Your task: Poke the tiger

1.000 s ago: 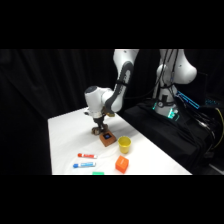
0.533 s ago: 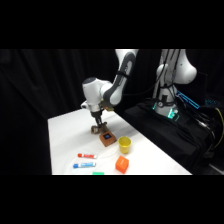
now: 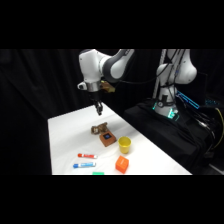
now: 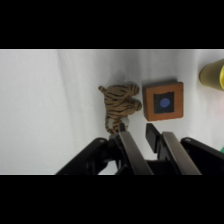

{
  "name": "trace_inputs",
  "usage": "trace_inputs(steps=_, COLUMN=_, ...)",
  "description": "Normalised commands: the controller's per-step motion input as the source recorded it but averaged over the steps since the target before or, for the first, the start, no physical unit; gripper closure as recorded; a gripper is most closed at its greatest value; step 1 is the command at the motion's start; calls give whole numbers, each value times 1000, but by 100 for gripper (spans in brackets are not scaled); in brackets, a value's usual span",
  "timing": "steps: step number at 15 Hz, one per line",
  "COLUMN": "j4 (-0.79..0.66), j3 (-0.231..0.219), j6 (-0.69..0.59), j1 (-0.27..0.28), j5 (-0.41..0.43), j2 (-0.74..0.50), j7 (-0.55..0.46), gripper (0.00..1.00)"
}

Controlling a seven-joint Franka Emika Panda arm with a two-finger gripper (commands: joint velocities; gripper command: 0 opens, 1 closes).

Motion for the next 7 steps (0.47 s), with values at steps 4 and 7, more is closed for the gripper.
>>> trace_inputs(steps=4, j4=-70, j3=37, j6=-299, j1=62, j5=-41, j2=-385, j7=-63, gripper=8)
trace_inputs(steps=7, j4=-48, j3=36, j6=-196, j1=53, j5=-14, j2=-265, j7=-42, gripper=0)
